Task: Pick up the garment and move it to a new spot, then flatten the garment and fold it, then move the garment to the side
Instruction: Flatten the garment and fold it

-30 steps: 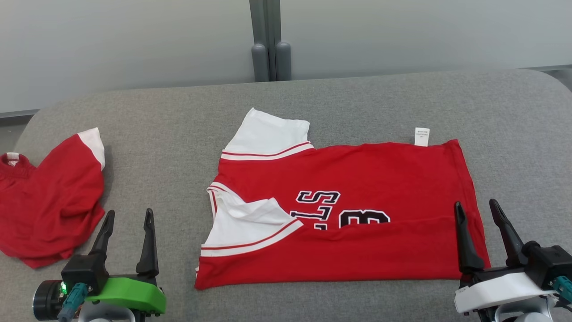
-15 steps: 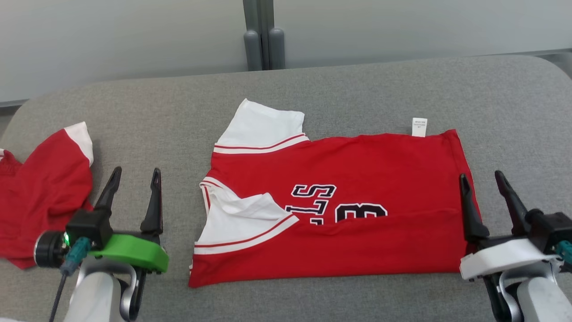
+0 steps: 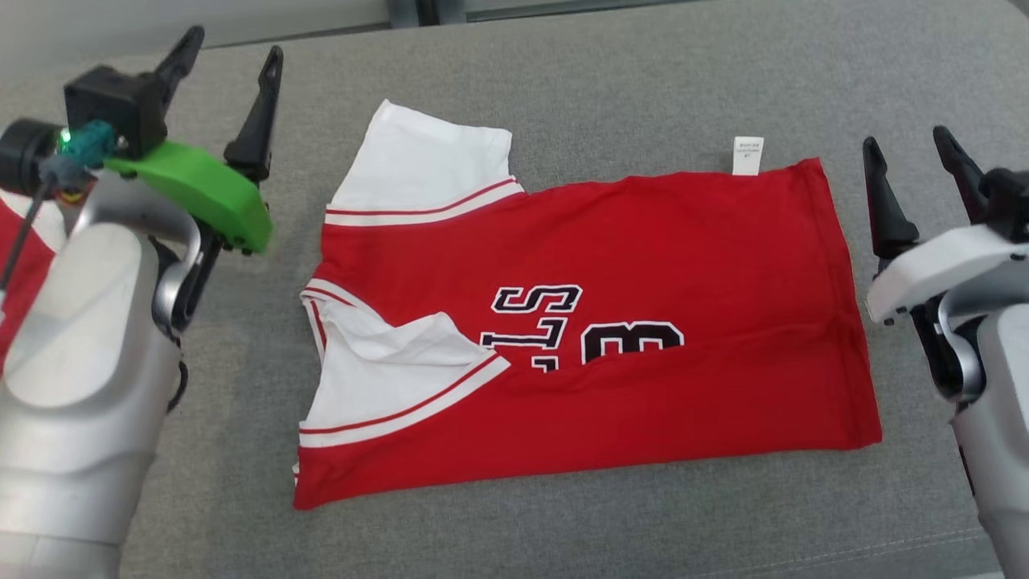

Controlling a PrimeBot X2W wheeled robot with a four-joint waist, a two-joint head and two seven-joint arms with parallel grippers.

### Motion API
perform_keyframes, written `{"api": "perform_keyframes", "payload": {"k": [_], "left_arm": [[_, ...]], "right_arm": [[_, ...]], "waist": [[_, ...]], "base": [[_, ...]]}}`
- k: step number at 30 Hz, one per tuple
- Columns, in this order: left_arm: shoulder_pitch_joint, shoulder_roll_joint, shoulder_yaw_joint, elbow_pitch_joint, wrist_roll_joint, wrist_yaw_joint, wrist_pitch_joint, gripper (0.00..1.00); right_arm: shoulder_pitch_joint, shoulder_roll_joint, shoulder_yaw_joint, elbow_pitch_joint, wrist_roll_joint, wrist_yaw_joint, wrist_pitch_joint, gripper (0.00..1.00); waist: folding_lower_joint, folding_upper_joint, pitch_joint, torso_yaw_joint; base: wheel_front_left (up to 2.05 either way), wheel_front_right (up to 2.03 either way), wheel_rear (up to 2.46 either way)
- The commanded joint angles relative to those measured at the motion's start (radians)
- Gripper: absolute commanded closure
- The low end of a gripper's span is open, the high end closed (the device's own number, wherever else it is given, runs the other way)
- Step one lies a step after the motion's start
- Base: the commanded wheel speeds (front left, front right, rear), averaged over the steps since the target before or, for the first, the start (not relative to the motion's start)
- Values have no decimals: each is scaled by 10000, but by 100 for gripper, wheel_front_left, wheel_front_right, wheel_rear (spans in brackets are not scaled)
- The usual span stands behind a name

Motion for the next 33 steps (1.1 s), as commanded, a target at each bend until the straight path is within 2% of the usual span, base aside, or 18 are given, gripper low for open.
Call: {"api": "perform_keyframes", "payload": {"k": [1,10,16,24,33], "left_arm": [[-544,246,-306,216,-261,-21,220,0],[-2826,1034,-2340,1843,-2002,-11,1387,0],[-3818,1325,-3395,2755,-2803,-10,1984,0],[-4710,1631,-4393,3849,-3360,-11,2281,0],[-4888,1778,-5181,4894,-3747,-5,2663,0]], "right_arm": [[-483,-27,179,273,89,-17,125,0],[-2676,360,1505,2371,707,-17,599,0],[-3859,675,2148,3655,884,-17,761,0],[-4837,1072,2908,4757,1340,-17,421,0],[-5349,1295,3679,5427,2050,-17,-16,0]], "waist": [[0,0,1140,-592],[0,0,2179,-1416],[0,0,2729,-1825],[0,0,3281,-2274],[0,0,3463,-2500]], "base": [[0,0,0],[0,0,0],[0,0,0],[0,0,0],[0,0,0]]}}
